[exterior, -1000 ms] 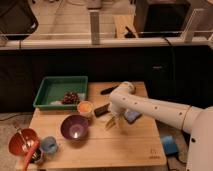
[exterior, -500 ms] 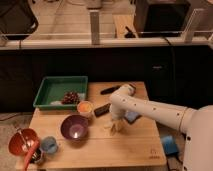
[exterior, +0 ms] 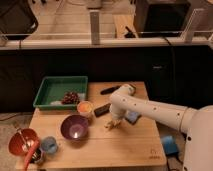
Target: Place banana in red bowl
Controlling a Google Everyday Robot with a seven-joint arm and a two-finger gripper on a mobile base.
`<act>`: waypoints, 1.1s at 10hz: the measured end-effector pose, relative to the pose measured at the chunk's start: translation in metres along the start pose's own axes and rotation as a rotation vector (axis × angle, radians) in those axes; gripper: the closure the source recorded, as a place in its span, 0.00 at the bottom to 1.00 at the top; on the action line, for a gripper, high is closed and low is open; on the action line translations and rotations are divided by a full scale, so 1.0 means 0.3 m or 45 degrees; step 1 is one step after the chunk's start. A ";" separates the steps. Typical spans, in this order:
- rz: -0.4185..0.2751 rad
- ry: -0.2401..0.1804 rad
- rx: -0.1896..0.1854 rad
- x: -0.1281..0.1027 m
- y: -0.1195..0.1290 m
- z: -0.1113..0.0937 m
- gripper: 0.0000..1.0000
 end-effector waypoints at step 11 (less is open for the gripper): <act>-0.118 -0.133 0.158 -0.062 -0.083 -0.369 1.00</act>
